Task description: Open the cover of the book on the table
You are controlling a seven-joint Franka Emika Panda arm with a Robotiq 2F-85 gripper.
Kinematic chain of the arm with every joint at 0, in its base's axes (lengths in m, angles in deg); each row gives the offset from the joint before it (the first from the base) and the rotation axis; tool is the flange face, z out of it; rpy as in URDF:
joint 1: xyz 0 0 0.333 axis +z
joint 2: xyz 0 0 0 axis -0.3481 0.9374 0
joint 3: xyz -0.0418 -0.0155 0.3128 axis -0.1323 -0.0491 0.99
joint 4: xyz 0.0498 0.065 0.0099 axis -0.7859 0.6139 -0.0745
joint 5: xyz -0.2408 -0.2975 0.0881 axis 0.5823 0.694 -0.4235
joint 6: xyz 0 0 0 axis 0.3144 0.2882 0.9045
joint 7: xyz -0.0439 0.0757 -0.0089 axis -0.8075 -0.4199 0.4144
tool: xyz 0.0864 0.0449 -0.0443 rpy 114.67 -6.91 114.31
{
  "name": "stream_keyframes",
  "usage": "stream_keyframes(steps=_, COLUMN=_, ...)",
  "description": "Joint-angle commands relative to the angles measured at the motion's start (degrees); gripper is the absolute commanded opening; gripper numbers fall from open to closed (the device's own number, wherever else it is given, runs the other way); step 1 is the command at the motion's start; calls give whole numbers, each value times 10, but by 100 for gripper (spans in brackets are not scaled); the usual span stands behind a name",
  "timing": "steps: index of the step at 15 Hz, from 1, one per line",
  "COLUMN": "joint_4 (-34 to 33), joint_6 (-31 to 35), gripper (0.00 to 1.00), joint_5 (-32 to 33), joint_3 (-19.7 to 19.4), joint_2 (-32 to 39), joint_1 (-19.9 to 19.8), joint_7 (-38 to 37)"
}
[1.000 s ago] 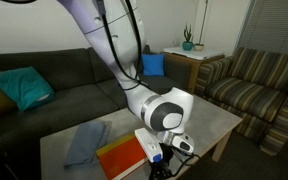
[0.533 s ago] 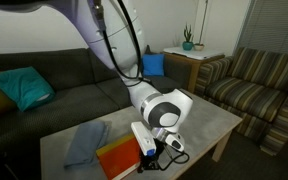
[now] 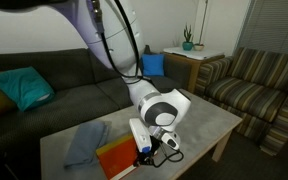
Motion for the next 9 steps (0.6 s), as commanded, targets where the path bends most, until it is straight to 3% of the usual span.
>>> stream_keyframes(steps=1, joint_4=8, joint_6=-8, gripper=0, joint_5=-24, joint_3=18, joint_2=0, joint_1=-22, joint_7=39)
stream_keyframes(steps=9, joint_4=16, joint_6=-18, gripper=0, joint_5=-34, joint_3=21, joint_2=1, joint_1=-35, joint_7=52)
